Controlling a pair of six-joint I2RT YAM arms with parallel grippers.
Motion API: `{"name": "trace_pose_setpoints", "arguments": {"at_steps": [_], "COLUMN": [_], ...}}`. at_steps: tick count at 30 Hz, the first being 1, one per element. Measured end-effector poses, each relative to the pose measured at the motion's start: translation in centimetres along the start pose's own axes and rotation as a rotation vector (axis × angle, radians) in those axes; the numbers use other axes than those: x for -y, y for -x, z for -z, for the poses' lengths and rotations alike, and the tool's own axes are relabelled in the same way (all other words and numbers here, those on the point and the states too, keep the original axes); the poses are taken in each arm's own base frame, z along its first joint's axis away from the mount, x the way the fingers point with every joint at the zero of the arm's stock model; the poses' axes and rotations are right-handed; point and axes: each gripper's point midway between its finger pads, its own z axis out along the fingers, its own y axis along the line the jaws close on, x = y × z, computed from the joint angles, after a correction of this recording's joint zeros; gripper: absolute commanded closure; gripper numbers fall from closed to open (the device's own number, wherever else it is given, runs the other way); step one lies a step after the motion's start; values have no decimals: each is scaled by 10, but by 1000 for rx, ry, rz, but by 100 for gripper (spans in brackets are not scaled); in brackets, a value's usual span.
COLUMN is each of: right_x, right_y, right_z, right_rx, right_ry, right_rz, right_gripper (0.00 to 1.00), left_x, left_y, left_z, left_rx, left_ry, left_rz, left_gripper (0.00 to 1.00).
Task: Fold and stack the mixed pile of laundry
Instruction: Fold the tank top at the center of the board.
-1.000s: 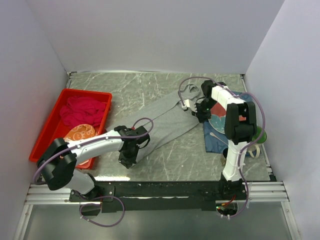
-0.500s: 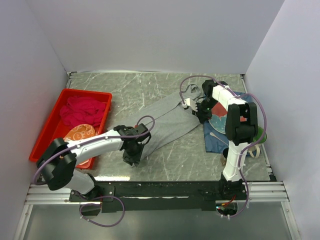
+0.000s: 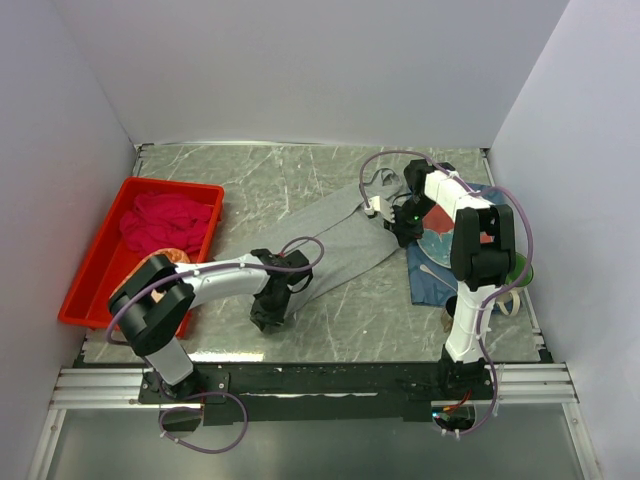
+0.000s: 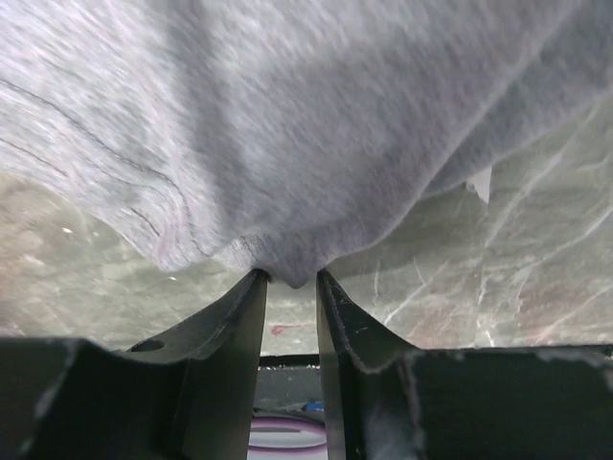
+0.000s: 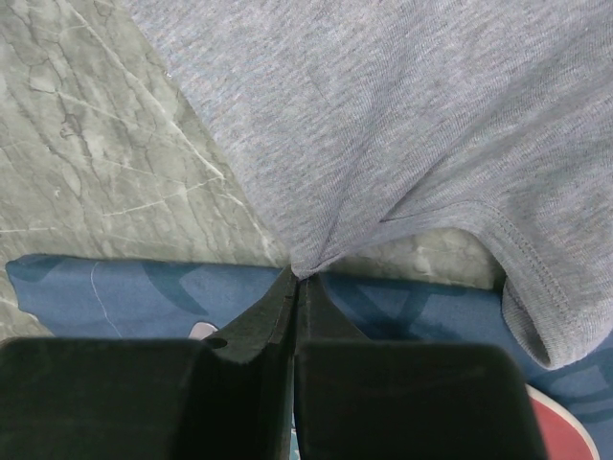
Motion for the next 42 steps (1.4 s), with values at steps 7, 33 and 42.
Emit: {"name": "trace_pose_setpoints", "arguments": {"at_steps": [7,33,42], "right_x": [-1,21,53], "right_y": [0,25,44], "right_z": [-1,23,14], "right_rx": [3,31,19], "right_ry": [6,-45,-75], "right_rz": [-2,-11,-35], "right_gripper": [100,100,100], "left_x": [-4,-25,-59], "left_y": [2,19,41], "left_z": [-2,38,44], "left_rx": [6,4,52], "left_ry": [25,-35,-48], "left_rz": [-11,105,268], "left_gripper": [94,99,99]}}
